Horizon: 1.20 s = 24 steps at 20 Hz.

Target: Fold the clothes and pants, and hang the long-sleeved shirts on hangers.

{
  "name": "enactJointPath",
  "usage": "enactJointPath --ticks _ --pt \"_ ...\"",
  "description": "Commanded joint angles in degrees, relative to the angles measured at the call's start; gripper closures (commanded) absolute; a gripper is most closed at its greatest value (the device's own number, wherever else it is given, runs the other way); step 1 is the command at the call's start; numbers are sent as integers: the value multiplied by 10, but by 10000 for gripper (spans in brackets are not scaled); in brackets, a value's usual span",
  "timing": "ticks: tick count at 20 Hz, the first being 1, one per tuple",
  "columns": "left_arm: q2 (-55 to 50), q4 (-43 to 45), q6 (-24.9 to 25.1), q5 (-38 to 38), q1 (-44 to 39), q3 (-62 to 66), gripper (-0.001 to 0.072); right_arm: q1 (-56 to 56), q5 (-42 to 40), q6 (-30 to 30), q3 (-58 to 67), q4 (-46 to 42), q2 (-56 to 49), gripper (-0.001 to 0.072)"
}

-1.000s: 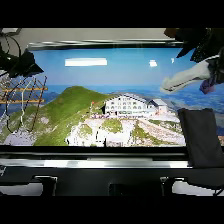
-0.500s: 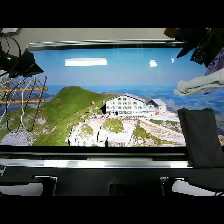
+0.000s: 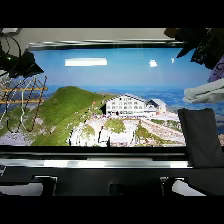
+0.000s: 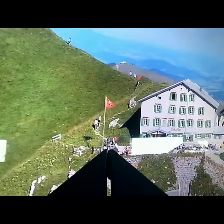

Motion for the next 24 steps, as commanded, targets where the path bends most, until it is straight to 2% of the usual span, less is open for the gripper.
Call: enactJointPath --ticks 1,3,7,11,16,24 --pt "0 -1 0 -14 0 0 690 0 92 24 0 -54 15 678" --pt "0 -1 0 -18 0 0 690 0 165 19 0 -83 15 678" --pt "0 -1 0 -19 0 0 690 0 299 -58 0 -158 15 678" --pt "0 -1 2 -18 0 0 690 0 375 -122 0 -241 15 678" --pt "-3 -1 2 -18 0 0 690 0 431 -191 -52 -294 15 678" --pt "-3 -1 2 -18 0 0 690 0 397 -205 -242 -333 27 677"
